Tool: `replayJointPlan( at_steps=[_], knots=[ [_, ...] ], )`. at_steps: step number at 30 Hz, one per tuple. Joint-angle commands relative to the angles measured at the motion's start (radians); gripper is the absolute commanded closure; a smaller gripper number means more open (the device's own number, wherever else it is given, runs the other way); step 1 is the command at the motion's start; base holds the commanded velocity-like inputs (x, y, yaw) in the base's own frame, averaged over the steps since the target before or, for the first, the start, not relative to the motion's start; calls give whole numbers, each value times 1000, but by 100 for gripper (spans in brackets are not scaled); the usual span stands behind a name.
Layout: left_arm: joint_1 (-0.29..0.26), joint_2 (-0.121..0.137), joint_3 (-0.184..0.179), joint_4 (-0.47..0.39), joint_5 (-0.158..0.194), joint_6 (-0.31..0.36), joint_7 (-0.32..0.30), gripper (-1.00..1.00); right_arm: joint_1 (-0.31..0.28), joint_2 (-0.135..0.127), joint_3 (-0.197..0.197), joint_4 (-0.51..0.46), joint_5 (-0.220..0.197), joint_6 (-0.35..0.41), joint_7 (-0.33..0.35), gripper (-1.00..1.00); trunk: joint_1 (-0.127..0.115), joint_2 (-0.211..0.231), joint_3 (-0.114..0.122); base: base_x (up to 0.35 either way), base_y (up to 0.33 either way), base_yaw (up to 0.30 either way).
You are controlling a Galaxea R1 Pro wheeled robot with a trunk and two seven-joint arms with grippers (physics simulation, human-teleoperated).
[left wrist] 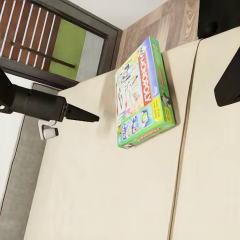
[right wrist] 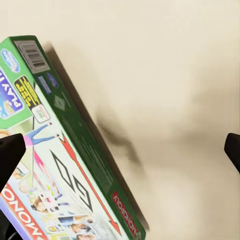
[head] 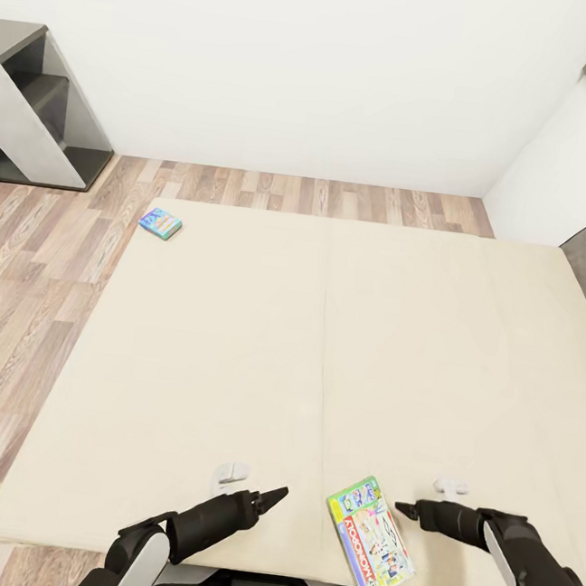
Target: Put all the toys in the child's room - the three board games (two on the bed and one on the table), the two jigsaw puzzles on the table, and the tennis ball on the table - inside the toy box on the table in the child's room.
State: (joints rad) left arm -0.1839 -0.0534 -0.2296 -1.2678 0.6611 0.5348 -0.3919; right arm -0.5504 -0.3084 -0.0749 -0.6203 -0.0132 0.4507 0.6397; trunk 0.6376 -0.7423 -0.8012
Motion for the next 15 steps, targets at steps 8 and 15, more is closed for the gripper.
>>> replayJointPlan(
  at_steps=[8,15],
  knots=[
    [0,0,1,3,7,8,1,-100,1,6,-2,21,-1,8,5,-100,0,-1,-1,0,0,0],
    [0,0,1,5,6,8,1,-100,1,10,0,39,4,6,6,-100,0,-1,-1,0,0,0]
  ],
)
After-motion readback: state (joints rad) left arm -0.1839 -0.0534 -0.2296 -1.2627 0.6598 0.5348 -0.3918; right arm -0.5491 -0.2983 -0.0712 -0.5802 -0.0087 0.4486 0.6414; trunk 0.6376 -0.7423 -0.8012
